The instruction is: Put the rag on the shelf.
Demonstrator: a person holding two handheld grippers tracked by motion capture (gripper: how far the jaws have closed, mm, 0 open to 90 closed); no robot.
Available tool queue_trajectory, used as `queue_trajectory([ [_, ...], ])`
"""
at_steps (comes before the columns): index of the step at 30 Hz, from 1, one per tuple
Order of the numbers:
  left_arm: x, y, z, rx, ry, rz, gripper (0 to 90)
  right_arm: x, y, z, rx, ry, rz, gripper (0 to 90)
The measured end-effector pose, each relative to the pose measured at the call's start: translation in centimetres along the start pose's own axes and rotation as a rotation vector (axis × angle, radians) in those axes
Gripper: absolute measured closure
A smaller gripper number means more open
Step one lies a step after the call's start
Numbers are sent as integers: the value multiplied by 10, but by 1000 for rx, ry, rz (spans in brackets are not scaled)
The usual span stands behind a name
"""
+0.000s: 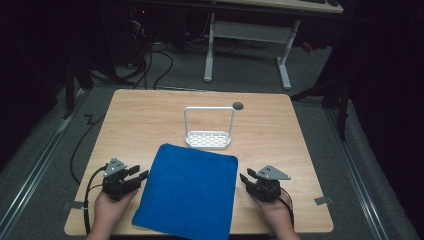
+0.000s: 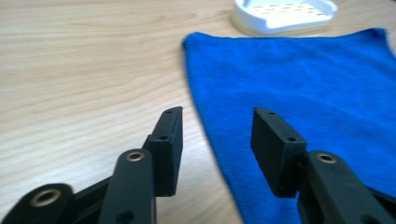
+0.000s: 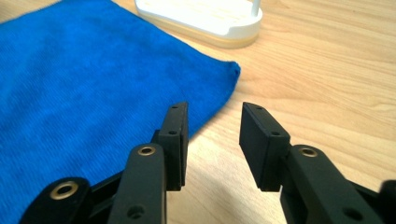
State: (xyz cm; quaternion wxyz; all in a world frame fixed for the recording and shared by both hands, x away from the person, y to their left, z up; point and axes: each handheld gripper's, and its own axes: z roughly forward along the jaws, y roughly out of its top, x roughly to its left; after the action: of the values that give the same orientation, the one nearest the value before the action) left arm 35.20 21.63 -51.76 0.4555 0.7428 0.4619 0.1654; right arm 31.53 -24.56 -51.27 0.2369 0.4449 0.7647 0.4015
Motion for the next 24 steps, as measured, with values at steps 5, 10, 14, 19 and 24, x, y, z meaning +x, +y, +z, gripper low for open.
queue_trajectory([
  [5, -1, 0, 6, 10, -1, -9, 521, 2, -3, 4, 32, -4, -20, 639],
  [10, -4, -1, 10, 22, 18, 26, 506, 7, 0, 6, 28, -7, -55, 632],
  [14, -4, -1, 10, 28, 28, 33, 502, 7, 0, 7, 25, -2, -56, 631],
  [19, -6, -1, 9, 35, 15, 36, 527, 11, 3, 7, 10, 22, -58, 632],
  [24, -19, 2, 8, 92, -101, 64, 698, 37, 8, 9, 15, 135, -108, 674],
])
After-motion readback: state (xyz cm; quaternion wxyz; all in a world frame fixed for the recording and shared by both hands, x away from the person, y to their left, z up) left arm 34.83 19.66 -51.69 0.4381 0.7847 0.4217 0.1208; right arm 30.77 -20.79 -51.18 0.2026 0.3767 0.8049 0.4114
